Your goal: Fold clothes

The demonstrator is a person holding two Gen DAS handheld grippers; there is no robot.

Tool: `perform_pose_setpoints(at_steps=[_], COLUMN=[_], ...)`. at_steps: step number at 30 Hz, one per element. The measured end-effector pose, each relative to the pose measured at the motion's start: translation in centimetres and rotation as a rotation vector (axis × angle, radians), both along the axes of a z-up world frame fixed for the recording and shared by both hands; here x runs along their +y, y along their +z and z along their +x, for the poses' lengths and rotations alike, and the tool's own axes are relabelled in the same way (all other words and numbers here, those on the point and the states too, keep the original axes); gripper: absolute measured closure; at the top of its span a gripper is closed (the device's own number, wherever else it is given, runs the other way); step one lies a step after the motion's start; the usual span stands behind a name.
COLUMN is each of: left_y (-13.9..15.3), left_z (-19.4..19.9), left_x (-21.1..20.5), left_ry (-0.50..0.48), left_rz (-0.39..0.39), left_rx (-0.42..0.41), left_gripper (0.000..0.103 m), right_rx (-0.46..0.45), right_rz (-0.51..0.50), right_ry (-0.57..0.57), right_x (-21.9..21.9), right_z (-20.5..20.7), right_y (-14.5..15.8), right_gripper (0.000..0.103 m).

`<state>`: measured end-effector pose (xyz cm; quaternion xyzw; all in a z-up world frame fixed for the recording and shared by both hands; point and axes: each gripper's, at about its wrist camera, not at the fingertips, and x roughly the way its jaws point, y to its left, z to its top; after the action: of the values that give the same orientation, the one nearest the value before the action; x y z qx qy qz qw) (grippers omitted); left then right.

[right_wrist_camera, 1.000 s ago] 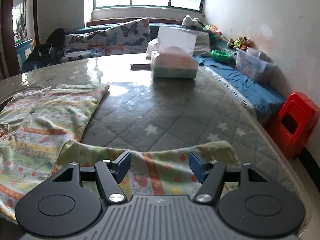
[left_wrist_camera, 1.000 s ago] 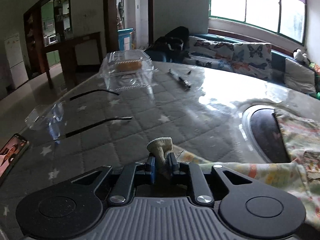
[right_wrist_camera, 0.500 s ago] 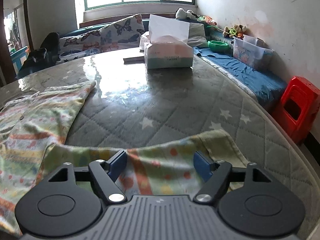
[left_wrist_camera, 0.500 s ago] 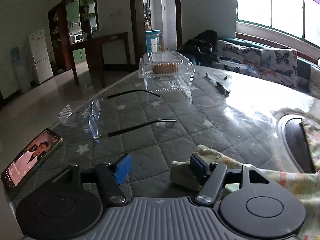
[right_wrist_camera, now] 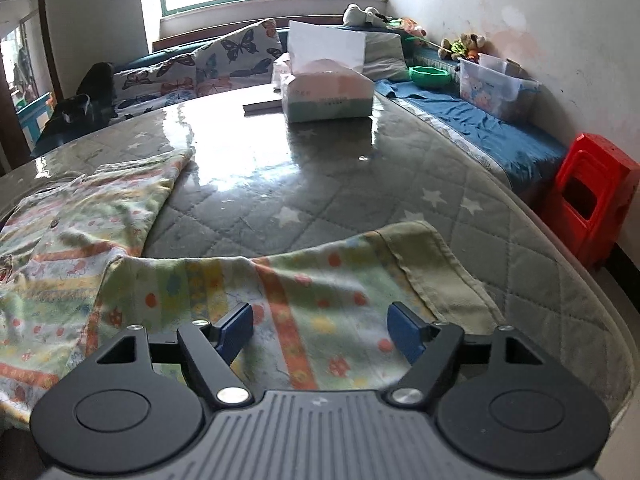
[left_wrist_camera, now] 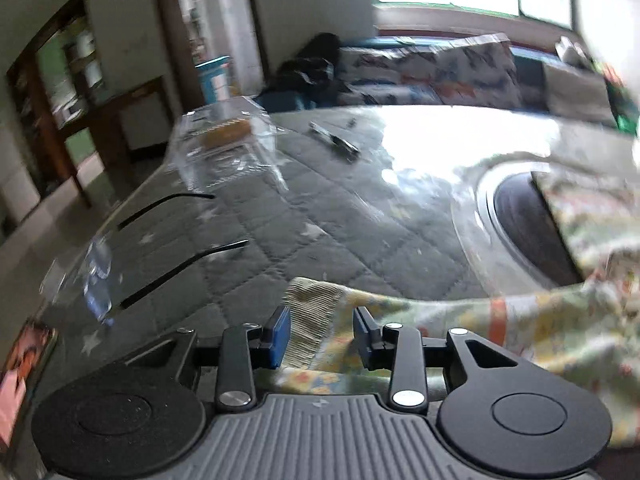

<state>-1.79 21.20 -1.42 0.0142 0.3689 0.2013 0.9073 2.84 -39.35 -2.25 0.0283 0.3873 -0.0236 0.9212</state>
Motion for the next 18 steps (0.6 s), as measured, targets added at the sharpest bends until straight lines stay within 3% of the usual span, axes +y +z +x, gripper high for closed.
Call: perform_pose_setpoints(at_steps=[11, 18], left_y=[-0.8, -0.5], left_z=[3.4, 3.3], left_x=[0.6, 1.2], left_ry=[-0.041, -0.006], left_rz=[0.089, 0.071], left_rx=[0.007, -0.003], left_gripper=[0.063, 0.058], right_rx=[-0.029, -0.047], right_rz=[-0.033, -0.044], right_ry=[0.019, 0.037], right_x=[-0.2, -0.1], right_z=[3.6, 4.4], right_y=[-0.7, -0.7], right_gripper=[0.016, 0.017])
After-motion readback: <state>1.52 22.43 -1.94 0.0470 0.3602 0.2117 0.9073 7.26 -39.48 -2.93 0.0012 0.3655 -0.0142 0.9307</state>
